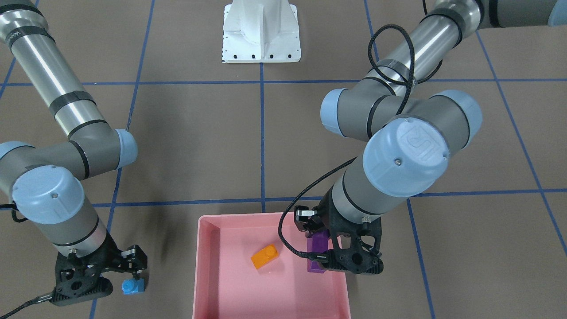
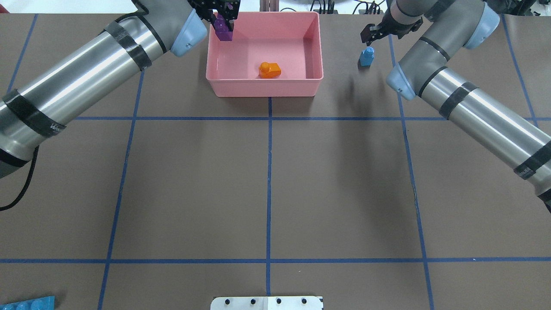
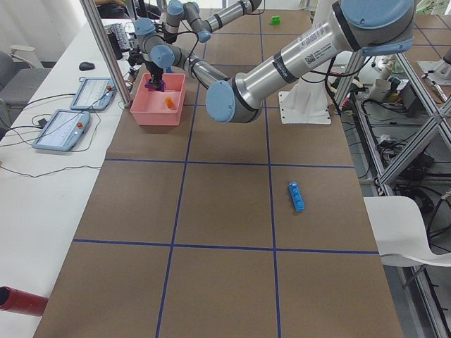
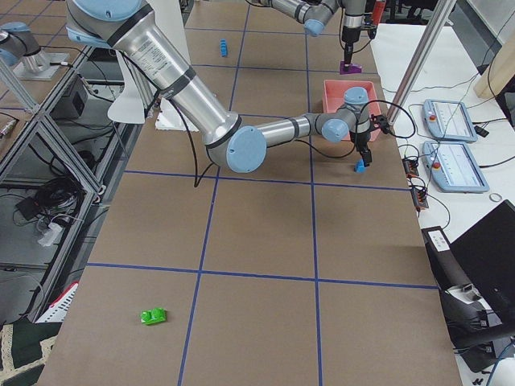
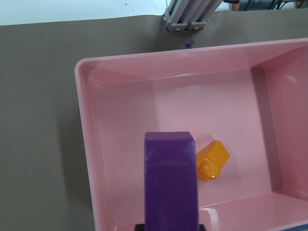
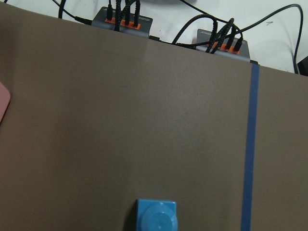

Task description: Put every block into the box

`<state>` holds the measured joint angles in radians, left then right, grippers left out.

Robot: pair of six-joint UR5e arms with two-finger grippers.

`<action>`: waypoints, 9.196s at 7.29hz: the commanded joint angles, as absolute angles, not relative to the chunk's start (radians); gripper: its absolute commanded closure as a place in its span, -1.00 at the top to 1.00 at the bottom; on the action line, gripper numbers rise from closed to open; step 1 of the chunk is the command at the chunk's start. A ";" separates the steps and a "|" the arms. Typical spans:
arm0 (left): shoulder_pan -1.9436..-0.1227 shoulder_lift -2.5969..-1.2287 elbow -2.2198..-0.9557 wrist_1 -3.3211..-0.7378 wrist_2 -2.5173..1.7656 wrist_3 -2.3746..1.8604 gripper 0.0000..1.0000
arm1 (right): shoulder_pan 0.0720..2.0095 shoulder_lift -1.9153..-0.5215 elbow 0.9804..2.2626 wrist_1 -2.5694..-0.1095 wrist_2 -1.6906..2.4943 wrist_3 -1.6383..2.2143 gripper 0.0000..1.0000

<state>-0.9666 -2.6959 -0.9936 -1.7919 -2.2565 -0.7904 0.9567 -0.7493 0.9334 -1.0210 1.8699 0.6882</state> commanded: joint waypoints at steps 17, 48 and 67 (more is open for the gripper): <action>-1.130 -2.288 -1.449 -1.872 -2.364 -0.892 1.00 | 0.987 -0.417 0.985 -1.389 2.088 0.995 -1.00; -0.103 -1.114 -2.143 -1.916 -1.812 -0.445 0.71 | 1.046 -0.468 1.147 -1.595 2.060 1.147 0.99; -0.706 -1.753 -2.343 -1.207 -2.145 -0.634 -1.00 | 1.265 -1.573 2.056 -1.762 2.223 0.304 1.00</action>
